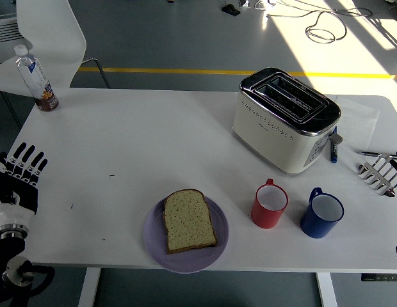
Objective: Push plate across desktop,pick up the break from the machine,place the break in the plate
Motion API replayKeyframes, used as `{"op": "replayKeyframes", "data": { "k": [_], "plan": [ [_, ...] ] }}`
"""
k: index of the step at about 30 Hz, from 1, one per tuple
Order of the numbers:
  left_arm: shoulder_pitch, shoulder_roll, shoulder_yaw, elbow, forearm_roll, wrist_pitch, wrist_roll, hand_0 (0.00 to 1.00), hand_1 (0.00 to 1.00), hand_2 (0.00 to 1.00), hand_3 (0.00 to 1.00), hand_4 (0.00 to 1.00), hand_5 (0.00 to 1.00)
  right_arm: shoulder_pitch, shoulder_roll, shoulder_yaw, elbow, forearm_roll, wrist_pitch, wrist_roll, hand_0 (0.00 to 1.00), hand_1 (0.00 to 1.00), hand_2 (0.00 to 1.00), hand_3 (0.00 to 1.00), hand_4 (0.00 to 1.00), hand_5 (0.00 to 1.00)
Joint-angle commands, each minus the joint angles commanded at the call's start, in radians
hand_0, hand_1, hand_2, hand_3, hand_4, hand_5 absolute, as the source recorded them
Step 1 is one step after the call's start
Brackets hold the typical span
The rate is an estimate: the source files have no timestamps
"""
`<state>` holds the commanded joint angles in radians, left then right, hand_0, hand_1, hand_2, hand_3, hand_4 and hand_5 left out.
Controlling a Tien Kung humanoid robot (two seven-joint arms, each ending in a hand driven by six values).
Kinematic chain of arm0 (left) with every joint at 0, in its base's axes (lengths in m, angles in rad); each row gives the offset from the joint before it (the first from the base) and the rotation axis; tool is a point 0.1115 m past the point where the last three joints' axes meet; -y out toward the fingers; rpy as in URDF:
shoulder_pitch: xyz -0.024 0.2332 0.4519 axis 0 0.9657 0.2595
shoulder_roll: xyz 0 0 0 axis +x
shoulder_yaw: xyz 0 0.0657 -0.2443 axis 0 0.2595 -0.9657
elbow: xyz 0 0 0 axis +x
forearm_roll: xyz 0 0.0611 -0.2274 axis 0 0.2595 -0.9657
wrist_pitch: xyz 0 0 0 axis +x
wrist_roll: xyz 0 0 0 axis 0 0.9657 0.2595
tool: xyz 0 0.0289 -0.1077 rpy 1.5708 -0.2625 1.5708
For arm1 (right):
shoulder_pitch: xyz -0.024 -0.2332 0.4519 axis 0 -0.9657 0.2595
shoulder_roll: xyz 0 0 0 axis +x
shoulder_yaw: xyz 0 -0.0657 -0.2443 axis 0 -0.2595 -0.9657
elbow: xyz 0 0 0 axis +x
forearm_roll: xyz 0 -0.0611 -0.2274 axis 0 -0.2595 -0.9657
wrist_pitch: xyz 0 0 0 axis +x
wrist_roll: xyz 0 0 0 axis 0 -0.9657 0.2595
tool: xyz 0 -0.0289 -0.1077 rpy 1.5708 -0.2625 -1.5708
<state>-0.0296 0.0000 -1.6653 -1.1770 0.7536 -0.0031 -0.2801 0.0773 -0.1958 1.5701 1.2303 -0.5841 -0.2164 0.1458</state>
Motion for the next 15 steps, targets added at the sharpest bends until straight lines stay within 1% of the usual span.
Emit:
{"op": "replayKeyframes", "data": {
  "k": [15],
  "plan": [
    [0.000,0.000,-0.002,0.001,0.000,0.001,0.000,0.783,0.755,0.806,0.757,0.529,0.998,0.003,0.002,0.008,-0.003,0.001,-0.001,0.000,0.787,0.763,0.773,0.762,0.518,0.535]
  ]
}}
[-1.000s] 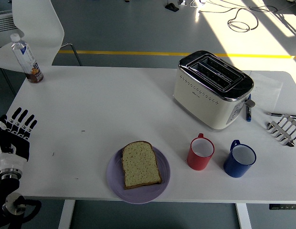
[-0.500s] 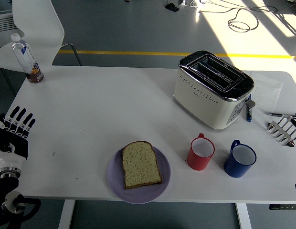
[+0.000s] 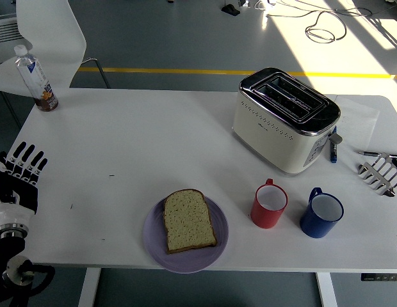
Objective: Push plate across desktop,pick up the break from the machine,place the break in the plate
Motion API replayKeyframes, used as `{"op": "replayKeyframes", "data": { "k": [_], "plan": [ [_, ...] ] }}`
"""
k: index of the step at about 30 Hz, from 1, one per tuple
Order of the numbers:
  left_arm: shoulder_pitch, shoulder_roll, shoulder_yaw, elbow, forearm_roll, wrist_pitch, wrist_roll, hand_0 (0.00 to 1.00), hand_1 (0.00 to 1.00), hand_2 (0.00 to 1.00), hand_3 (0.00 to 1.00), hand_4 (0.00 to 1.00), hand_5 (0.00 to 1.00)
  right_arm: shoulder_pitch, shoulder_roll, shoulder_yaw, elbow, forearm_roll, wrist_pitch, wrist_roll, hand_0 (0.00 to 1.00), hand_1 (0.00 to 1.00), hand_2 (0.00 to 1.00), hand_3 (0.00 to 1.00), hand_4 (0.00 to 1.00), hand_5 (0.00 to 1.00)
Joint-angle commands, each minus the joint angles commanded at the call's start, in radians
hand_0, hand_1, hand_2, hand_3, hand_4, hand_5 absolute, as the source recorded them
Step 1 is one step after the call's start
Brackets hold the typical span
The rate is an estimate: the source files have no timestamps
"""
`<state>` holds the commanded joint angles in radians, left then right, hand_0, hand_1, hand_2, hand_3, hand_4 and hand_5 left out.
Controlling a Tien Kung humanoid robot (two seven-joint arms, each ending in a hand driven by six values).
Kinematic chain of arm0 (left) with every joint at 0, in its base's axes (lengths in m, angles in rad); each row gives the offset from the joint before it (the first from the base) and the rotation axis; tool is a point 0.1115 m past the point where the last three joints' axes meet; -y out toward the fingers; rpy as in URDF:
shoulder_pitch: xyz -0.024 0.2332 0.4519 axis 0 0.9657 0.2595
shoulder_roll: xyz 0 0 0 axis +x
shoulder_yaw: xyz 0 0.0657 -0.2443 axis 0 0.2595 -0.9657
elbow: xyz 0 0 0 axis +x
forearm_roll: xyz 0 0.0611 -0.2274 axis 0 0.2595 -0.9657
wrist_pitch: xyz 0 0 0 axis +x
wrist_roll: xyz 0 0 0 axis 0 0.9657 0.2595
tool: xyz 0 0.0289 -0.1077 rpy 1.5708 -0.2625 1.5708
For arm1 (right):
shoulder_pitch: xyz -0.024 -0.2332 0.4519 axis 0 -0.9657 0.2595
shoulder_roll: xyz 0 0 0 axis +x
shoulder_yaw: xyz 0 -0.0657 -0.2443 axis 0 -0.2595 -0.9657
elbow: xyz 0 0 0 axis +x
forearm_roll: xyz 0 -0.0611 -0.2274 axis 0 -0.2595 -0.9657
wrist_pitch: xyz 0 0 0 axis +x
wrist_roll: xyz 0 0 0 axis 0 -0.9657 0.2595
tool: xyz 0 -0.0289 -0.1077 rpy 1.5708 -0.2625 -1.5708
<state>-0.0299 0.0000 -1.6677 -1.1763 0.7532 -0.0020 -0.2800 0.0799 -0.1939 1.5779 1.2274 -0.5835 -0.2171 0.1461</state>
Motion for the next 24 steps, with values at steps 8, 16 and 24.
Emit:
{"op": "replayKeyframes", "data": {
  "k": [8,16,24],
  "plan": [
    [-0.001,0.000,0.000,0.002,0.000,0.001,0.000,0.783,0.754,0.806,0.757,0.529,0.998,0.001,0.002,0.000,-0.007,-0.004,0.006,-0.016,0.787,0.762,0.768,0.759,0.519,0.536],
    [-0.002,0.000,-0.002,0.003,0.001,0.003,0.000,0.782,0.754,0.804,0.754,0.529,0.998,0.002,0.002,0.017,-0.011,-0.026,0.076,-0.039,0.772,0.732,0.735,0.737,0.515,0.534],
    [-0.002,0.000,-0.001,0.004,0.002,0.004,0.001,0.782,0.754,0.803,0.753,0.528,0.998,0.002,0.004,0.039,-0.022,-0.042,0.121,-0.055,0.762,0.726,0.729,0.724,0.513,0.537]
  ]
}}
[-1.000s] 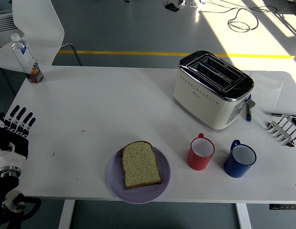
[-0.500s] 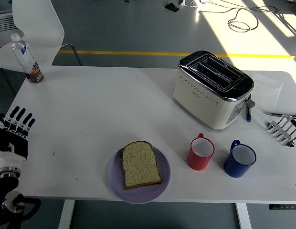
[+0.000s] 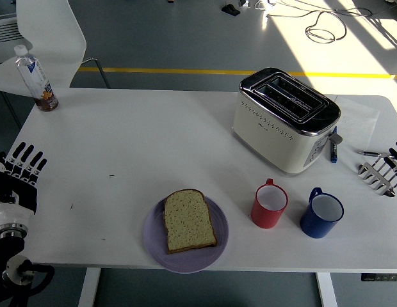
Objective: Push plate across desktop,pick up the break from the machine,place the break in the plate
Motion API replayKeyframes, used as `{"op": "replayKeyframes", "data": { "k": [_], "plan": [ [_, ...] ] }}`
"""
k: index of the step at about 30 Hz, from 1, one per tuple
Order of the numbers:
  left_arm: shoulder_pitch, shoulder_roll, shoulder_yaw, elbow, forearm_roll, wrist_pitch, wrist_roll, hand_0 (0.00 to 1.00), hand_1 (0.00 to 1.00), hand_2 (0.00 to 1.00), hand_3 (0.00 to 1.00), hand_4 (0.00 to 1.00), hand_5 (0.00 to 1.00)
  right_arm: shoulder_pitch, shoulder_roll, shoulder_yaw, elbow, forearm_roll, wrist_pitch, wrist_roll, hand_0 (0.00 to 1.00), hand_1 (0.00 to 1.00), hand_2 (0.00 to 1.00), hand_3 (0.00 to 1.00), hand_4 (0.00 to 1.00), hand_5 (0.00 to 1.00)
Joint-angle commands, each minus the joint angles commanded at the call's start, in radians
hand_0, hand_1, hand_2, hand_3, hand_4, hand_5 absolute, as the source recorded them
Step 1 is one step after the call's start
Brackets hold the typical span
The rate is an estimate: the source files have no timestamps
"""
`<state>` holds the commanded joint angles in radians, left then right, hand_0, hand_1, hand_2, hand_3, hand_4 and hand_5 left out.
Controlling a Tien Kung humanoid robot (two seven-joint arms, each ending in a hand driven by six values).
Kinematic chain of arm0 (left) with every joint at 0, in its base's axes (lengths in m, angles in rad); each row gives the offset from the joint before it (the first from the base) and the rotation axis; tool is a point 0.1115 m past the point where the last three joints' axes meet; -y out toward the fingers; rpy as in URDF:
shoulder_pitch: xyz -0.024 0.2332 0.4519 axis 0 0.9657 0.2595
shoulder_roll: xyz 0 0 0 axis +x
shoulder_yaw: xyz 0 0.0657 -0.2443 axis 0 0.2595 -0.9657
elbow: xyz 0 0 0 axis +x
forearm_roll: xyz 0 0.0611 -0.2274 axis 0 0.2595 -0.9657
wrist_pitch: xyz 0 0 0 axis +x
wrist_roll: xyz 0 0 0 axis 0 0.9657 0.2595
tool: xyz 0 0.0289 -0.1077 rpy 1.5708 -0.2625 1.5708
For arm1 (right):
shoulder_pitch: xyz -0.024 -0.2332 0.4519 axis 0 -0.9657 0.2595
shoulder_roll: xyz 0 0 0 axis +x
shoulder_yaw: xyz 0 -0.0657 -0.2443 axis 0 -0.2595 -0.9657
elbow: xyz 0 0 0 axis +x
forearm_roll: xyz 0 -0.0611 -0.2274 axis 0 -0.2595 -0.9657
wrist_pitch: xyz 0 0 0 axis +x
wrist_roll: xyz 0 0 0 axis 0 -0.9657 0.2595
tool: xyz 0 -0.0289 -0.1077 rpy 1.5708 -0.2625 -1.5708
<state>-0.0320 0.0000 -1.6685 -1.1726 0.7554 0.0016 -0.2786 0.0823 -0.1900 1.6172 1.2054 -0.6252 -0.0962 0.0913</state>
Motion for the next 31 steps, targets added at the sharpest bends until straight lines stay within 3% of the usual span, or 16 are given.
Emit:
{"op": "replayKeyframes", "data": {
  "k": [22,31],
  "plan": [
    [0.006,0.000,0.008,-0.005,0.002,0.001,0.007,0.781,0.753,0.802,0.752,0.529,0.998,-0.008,0.001,0.003,-0.013,-0.005,0.003,-0.005,0.759,0.719,0.724,0.715,0.513,0.538],
    [0.004,0.000,-0.012,-0.016,0.010,0.009,0.045,0.782,0.753,0.803,0.752,0.528,0.998,-0.002,0.007,0.000,-0.021,-0.006,0.004,-0.006,0.756,0.717,0.721,0.712,0.512,0.538]
  ]
}}
